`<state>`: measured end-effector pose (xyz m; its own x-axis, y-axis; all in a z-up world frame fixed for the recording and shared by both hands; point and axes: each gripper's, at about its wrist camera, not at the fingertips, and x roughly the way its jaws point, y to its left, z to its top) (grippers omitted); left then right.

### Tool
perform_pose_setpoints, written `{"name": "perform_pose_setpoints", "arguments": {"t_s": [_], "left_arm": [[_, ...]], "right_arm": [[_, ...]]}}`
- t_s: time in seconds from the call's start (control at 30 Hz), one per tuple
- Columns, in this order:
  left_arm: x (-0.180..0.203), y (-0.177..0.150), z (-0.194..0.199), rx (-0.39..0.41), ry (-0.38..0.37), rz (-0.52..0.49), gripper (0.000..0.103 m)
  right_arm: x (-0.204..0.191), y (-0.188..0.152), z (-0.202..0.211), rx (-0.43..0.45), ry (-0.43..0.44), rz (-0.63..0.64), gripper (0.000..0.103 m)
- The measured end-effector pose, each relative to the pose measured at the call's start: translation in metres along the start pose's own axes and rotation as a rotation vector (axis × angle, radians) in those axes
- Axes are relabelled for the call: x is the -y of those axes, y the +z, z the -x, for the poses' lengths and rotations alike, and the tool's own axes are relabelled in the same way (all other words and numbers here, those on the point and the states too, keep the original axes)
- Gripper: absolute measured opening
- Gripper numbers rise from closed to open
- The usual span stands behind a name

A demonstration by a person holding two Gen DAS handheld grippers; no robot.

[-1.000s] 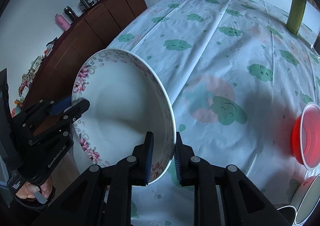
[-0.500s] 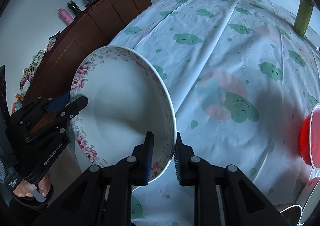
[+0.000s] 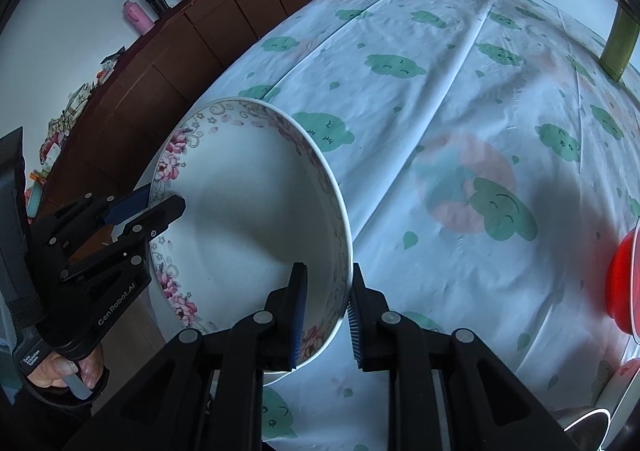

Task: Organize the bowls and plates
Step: 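Carry the held bowl with both grippers toward the stacked white plates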

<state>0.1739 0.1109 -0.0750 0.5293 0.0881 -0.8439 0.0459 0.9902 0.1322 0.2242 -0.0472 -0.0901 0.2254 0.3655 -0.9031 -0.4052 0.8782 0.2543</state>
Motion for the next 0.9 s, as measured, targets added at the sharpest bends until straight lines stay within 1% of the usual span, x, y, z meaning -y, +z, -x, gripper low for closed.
{"name": "perform_pose_setpoints", "arguments": {"t_s": [0.23,0.37,0.5,0.67,0.73,0.8,0.9], "left_arm": [[-0.004,-0.008,-0.003,-0.011,-0.011,0.009,0.024],[-0.003,-0.013,-0.007,-0.017,-0.024,0.013,0.024],[-0.002,-0.016,-0.005,-0.008,-0.02,0.008,0.024],[0.002,-0.02,-0.005,0.013,0.014,-0.009,0.024],[0.005,-0.022,-0.004,0.027,0.033,-0.018,0.024],[0.007,-0.023,-0.005,0.033,0.035,-0.024,0.024],[0.012,-0.024,-0.006,0.042,0.05,-0.039,0.024]], "right_arm": [[-0.008,-0.005,-0.003,-0.002,-0.013,0.026,0.021],[-0.014,-0.009,-0.003,0.016,-0.061,0.058,0.021],[-0.016,-0.013,-0.003,0.033,-0.08,0.072,0.021],[-0.023,-0.018,-0.002,0.057,-0.122,0.109,0.021],[-0.023,-0.019,-0.002,0.064,-0.124,0.111,0.022],[-0.023,-0.021,-0.001,0.073,-0.117,0.108,0.024],[-0.024,-0.024,0.0,0.082,-0.124,0.099,0.024]]}}
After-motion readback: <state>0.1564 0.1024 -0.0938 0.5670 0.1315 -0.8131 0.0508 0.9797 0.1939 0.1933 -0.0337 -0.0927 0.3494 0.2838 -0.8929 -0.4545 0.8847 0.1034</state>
